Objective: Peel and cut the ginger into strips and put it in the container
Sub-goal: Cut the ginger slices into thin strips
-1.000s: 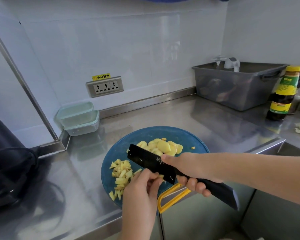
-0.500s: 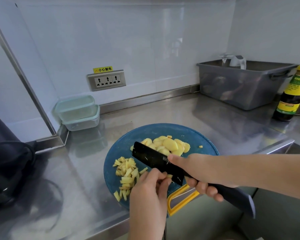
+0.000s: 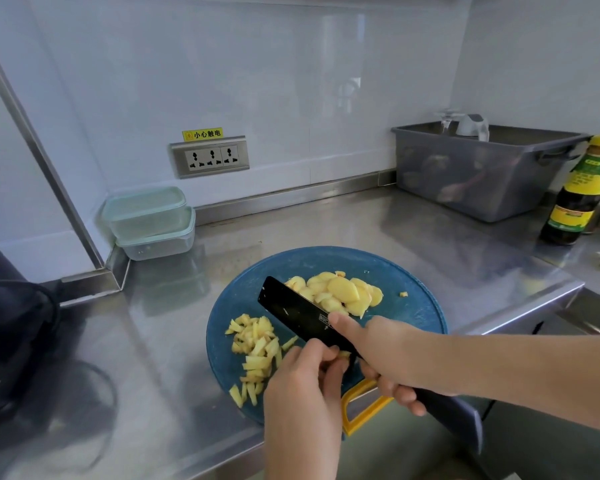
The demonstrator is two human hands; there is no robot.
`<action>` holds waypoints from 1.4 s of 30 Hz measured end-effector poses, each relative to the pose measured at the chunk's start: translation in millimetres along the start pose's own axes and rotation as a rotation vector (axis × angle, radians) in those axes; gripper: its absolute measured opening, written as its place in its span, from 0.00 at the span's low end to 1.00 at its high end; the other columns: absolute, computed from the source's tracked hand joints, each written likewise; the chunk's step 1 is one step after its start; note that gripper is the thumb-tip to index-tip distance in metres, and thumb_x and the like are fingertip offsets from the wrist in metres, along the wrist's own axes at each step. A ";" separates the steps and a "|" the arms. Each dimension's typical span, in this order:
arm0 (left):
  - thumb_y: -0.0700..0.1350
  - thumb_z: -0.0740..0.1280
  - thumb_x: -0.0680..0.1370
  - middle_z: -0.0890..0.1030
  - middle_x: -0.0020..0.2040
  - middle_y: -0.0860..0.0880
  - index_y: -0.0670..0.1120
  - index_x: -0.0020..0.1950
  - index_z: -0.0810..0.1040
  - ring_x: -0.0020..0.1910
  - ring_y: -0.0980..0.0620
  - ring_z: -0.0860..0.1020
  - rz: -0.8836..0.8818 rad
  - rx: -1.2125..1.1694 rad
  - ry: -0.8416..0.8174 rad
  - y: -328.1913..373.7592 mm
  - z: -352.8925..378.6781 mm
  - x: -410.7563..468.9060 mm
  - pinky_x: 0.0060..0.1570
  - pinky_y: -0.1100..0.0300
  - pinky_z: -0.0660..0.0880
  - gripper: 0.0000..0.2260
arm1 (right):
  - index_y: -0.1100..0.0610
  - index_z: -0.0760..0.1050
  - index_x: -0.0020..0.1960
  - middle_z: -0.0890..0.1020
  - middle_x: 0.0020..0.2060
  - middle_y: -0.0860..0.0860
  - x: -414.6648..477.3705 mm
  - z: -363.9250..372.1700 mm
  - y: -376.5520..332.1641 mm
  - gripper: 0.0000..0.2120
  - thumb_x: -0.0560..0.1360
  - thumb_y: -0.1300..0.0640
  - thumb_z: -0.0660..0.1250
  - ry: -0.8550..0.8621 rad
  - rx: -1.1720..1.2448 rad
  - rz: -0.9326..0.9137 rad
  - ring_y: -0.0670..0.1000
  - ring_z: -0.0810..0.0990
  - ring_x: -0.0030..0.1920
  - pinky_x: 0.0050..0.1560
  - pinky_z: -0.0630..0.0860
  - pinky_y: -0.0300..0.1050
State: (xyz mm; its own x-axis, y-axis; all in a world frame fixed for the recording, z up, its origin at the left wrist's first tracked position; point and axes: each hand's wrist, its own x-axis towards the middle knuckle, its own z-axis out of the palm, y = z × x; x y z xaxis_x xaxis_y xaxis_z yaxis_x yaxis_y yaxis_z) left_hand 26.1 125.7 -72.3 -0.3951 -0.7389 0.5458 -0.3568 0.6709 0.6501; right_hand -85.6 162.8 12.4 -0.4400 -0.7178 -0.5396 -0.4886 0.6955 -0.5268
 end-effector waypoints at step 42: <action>0.41 0.72 0.73 0.77 0.36 0.55 0.54 0.41 0.75 0.35 0.61 0.76 -0.086 0.070 -0.031 18.0 -10.7 -4.1 0.38 0.72 0.71 0.10 | 0.54 0.63 0.27 0.65 0.20 0.48 -34.7 -37.5 36.9 0.32 0.74 0.27 0.50 -0.269 0.260 -0.023 0.46 0.63 0.18 0.21 0.64 0.35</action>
State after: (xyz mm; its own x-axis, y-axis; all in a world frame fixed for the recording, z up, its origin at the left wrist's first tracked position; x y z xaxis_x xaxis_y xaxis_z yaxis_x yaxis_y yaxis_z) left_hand 30.4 140.1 -57.2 -0.3866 -0.7921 0.4723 -0.4481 0.6090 0.6545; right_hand -116.7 212.2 36.4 -0.2004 -0.7236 -0.6604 -0.2731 0.6887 -0.6717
